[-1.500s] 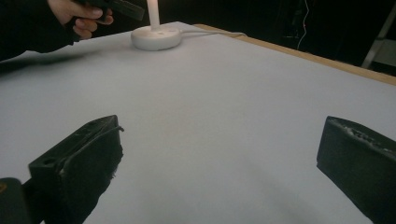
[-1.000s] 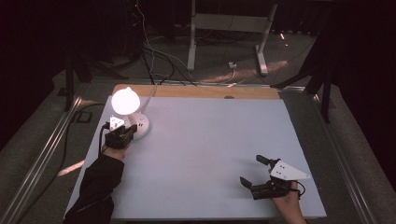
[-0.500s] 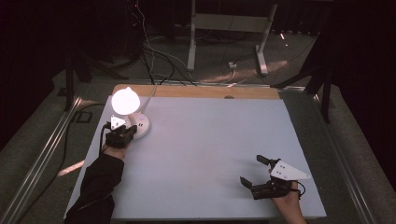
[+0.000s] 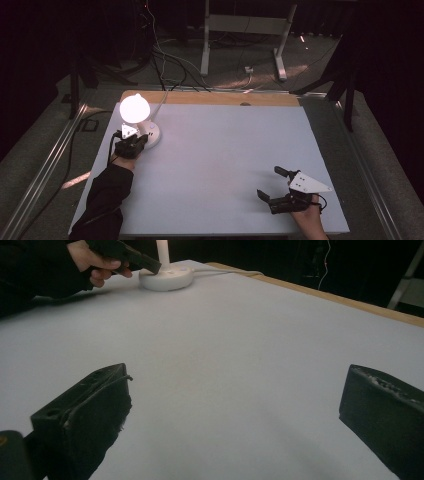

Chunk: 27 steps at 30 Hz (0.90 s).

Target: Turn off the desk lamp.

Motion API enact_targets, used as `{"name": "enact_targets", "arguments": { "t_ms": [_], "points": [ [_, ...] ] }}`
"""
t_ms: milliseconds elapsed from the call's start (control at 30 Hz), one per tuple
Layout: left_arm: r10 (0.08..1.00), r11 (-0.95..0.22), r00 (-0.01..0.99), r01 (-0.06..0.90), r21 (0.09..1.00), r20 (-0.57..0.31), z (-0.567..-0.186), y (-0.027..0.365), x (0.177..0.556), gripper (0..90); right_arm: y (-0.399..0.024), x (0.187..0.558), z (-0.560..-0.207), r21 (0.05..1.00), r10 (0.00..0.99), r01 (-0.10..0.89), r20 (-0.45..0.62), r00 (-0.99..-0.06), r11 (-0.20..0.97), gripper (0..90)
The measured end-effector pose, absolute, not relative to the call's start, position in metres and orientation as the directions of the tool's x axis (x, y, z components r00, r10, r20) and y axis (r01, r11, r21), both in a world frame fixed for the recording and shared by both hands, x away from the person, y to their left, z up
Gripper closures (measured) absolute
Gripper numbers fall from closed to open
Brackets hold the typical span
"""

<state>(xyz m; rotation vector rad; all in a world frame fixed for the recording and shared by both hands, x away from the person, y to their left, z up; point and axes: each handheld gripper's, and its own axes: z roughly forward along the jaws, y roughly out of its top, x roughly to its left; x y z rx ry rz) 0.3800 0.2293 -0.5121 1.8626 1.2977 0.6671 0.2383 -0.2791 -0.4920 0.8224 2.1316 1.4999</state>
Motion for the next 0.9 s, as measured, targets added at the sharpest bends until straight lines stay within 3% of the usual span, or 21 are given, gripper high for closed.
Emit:
{"name": "enact_targets", "arguments": {
  "t_ms": [267, 900],
  "points": [
    [0.94, -0.152, 0.337, 0.542, 0.826, -0.048, -0.511, 0.235, 0.38, 90.0, -0.28, 0.238, -0.491, 0.942, 0.669, 0.229, 0.007, -0.743, 0.244, 0.0],
    [0.936, -0.156, 0.348, 0.528, 0.835, -0.045, -0.503, 0.233, 0.379, 90.0, -0.28, 0.238, -0.492, 0.942, 0.668, 0.231, 0.009, -0.744, 0.245, 0.0]
  ]
}}
